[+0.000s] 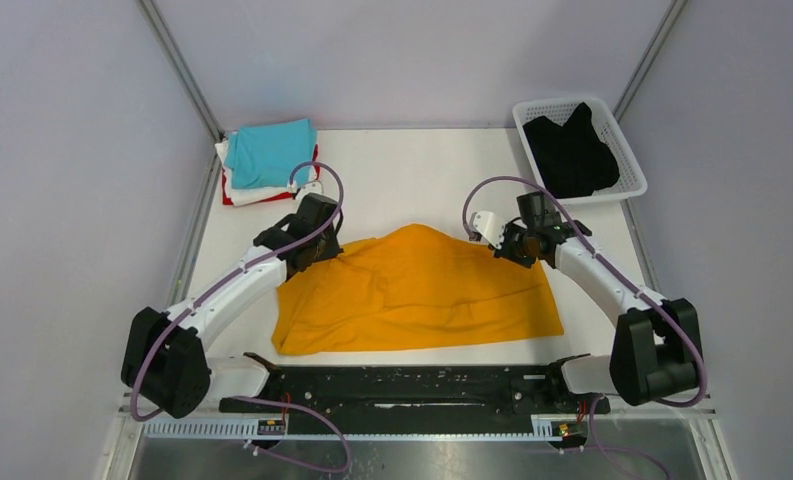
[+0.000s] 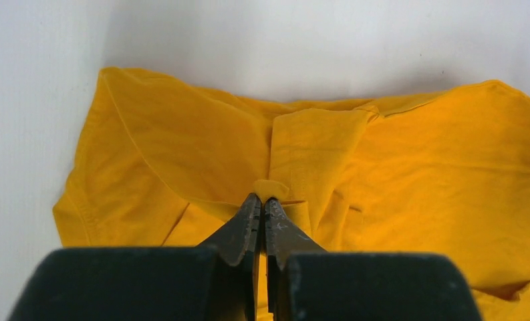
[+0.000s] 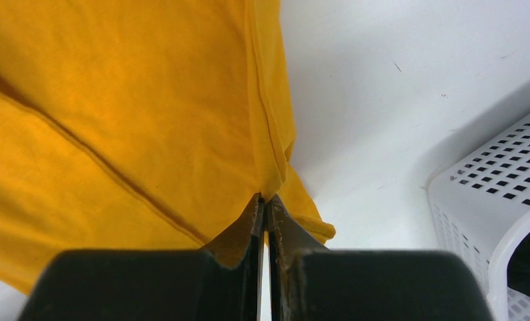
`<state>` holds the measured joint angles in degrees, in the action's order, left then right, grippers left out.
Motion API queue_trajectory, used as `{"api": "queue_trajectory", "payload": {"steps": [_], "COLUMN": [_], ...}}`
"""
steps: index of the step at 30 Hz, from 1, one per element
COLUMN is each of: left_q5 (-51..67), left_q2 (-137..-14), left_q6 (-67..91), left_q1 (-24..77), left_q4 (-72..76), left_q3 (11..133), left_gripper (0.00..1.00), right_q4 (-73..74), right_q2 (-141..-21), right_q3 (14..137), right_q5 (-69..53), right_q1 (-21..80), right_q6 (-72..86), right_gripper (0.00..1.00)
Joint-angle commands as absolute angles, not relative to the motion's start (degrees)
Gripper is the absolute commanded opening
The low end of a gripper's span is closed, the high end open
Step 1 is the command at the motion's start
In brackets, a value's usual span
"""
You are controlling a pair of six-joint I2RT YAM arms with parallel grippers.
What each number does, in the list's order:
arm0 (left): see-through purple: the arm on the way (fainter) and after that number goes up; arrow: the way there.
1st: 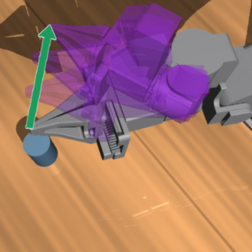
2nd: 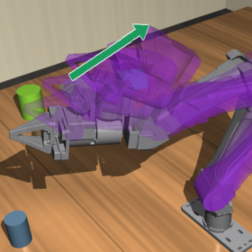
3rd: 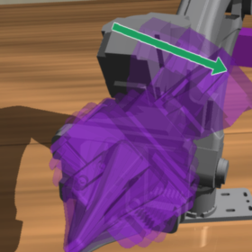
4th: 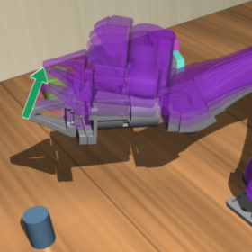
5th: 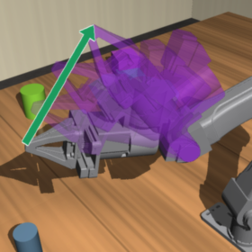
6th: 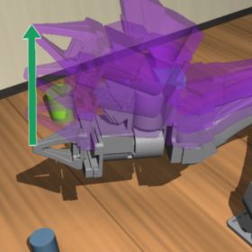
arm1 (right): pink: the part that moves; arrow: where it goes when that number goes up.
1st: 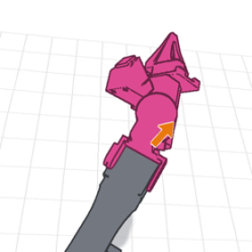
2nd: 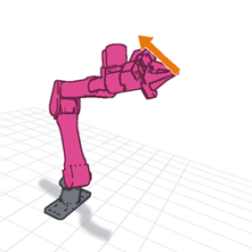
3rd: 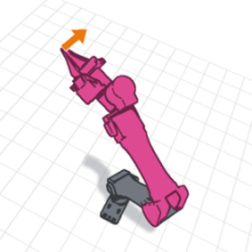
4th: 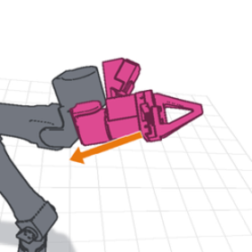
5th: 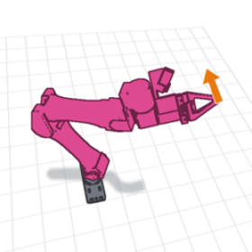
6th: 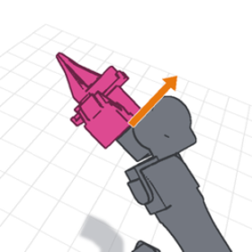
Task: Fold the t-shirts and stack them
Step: Fold the other side of the tshirt into a rectangle
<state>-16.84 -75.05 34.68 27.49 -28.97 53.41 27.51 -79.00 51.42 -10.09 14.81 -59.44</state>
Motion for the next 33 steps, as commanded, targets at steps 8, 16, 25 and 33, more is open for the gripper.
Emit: {"api": "queue_trajectory", "payload": {"steps": [8, 16, 25, 33], "left_q5": [-20.98, -20.05, -17.46, -6.28], "left_q2": [-57.87, -50.62, -46.26, -37.41], "left_q6": [41.30, 45.58, 50.48, 53.48], "left_q1": [30.96, 32.82, 34.66, 39.81], "left_q4": [-31.83, -34.55, -38.66, -42.67], "left_q3": [43.26, 37.71, 33.12, 28.18], "left_gripper": [0.00, 0.00, 0.02, 0.41], "right_q4": [28.27, 29.56, 29.55, 34.21], "right_q2": [-69.09, -68.18, -68.58, -56.24], "right_q3": [44.36, 41.98, 38.98, 38.29], "right_q5": [-4.73, 4.39, 12.94, 12.38], "right_q1": [16.24, 19.51, 22.00, 25.32], "right_q6": [-58.31, -54.66, -50.52, -41.53], "right_gripper": [0.03, 0.09, 0.29, 0.99]}}
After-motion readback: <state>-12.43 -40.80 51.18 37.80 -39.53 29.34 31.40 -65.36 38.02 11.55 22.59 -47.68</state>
